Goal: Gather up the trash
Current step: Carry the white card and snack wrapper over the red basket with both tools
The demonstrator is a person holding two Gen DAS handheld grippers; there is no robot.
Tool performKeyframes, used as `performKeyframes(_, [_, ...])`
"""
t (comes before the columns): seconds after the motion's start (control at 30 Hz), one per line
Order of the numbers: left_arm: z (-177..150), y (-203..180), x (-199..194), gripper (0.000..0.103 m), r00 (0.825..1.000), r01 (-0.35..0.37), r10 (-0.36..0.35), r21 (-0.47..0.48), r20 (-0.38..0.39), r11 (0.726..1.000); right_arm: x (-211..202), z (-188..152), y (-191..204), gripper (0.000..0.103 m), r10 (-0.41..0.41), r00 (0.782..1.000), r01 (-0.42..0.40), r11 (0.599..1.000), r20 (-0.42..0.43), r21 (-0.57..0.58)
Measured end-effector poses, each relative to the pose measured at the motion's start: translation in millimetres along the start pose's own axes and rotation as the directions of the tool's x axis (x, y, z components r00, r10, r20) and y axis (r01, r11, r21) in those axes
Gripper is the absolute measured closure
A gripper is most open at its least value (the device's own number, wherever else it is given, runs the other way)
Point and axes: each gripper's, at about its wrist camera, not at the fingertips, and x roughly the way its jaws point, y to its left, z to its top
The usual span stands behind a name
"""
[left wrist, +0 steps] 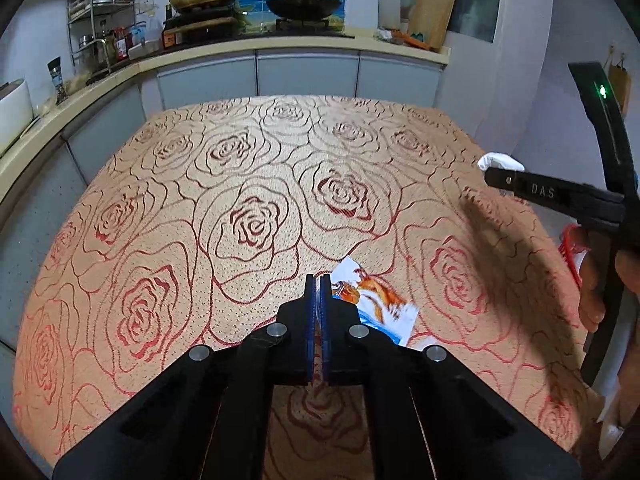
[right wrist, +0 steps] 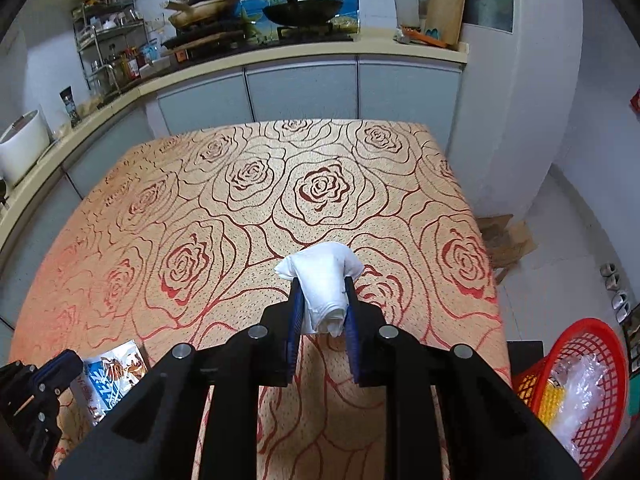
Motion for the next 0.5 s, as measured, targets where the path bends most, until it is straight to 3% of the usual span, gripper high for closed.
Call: performKeyframes(0.5, [20, -32, -43, 0.102, 0.996, 0.020, -0.027, 0.080, 0.089, 0.997, -58, -10, -26, 0.085, -0.011, 0.996, 0.007, 0.999, 0.084, 0.048])
